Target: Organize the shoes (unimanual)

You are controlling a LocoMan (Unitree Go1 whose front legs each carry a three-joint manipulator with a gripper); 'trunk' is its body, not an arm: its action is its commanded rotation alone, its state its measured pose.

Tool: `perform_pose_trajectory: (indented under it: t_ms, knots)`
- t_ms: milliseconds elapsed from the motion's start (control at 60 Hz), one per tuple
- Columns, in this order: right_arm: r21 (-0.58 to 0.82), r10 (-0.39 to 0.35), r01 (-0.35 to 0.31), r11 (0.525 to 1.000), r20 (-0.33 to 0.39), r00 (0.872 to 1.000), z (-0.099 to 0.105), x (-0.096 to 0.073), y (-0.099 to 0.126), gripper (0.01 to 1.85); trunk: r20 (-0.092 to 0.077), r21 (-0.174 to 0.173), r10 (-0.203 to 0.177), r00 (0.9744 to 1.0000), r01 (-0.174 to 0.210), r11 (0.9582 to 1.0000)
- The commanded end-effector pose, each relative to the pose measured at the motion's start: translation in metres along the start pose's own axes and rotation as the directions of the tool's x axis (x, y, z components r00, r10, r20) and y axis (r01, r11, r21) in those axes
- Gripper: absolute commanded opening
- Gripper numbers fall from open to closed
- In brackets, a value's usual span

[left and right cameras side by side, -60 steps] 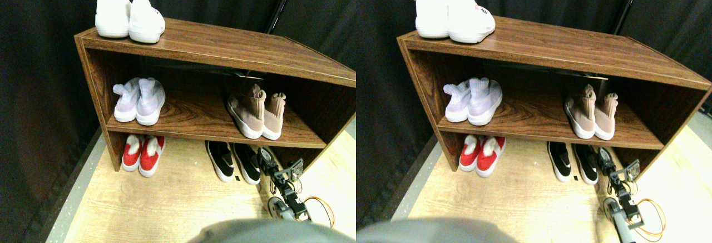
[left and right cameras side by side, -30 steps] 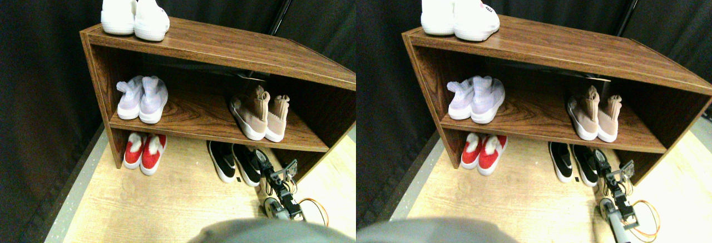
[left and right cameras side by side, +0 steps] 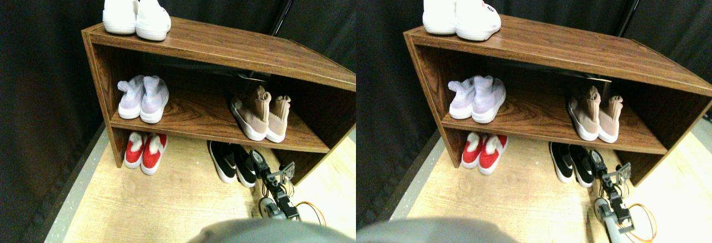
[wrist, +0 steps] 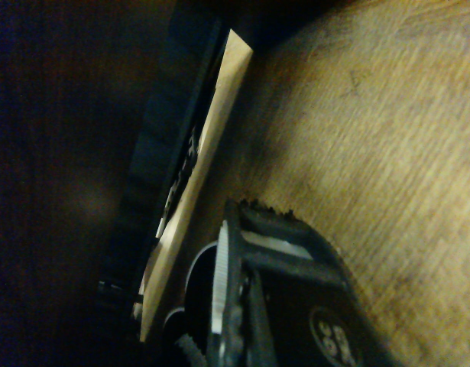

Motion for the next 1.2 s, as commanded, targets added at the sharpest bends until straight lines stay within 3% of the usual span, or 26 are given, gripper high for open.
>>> perform_pose_trajectory:
  t_ms: [17, 167, 267, 733, 1200]
  knots:
    - [0.003, 0.052, -0.052, 0.999, 0.021, 0.998, -0.004, -0.002, 0.012, 0.06, -0.011, -0.011, 0.013, 0.9999, -0.013, 0.9999]
    - [-0.028, 0.061, -0.060, 0.998, 0.054, 0.997, -0.001, -0.002, 0.011, 0.06, -0.006, -0.009, 0.014, 0.9999, -0.014, 0.9999]
    - [-0.023, 0.089, -0.088, 0.996, 0.036, 0.995, 0.002, -0.001, 0.009, 0.06, -0.006, -0.009, 0.014, 0.9999, -0.014, 0.9999]
    - [0.008, 0.075, -0.076, 0.997, 0.053, 0.996, -0.002, -0.007, 0.011, 0.06, -0.010, -0.007, 0.006, 0.9999, -0.006, 1.0000]
    - [0.018, 0.060, -0.061, 0.998, 0.041, 0.997, -0.020, -0.008, 0.012, 0.06, -0.017, -0.018, 0.008, 0.9998, -0.008, 0.9998]
